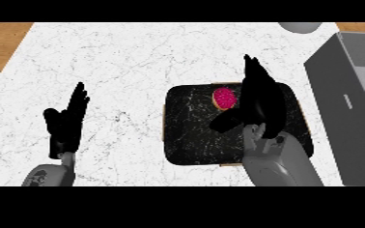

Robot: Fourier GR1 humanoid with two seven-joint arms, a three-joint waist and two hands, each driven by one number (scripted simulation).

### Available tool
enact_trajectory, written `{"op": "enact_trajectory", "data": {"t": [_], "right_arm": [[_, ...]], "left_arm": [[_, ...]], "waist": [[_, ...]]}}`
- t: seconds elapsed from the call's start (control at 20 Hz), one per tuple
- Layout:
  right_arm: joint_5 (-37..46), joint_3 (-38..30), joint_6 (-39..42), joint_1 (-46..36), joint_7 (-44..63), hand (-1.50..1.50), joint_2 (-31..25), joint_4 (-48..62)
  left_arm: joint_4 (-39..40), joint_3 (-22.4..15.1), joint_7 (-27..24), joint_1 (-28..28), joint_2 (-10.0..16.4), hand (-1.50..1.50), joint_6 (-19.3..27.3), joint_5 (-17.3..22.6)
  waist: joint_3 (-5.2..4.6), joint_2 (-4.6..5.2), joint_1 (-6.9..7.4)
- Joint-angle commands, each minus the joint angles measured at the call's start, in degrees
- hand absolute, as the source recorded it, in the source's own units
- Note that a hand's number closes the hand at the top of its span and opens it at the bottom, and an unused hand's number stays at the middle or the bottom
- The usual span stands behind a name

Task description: Pick the cupcake from the tray and place it in the cardboard box

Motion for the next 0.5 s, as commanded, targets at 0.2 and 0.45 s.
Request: {"op": "enact_trajectory", "data": {"t": [0.2, 0.45], "right_arm": [[-2.65, 1.13, -1.35, -7.32, 15.29, -1.50, 0.89, 9.94], [-3.91, -0.93, -0.52, -9.94, 15.56, -1.50, 0.90, 13.76]], "left_arm": [[1.99, 0.89, -0.95, -1.57, -0.03, 0.00, -1.43, 0.29], [0.51, 1.08, -0.26, -0.26, 1.17, 0.00, -1.95, -0.10]], "waist": [[-0.01, 0.19, 0.42], [0.01, -0.01, 0.28]]}}
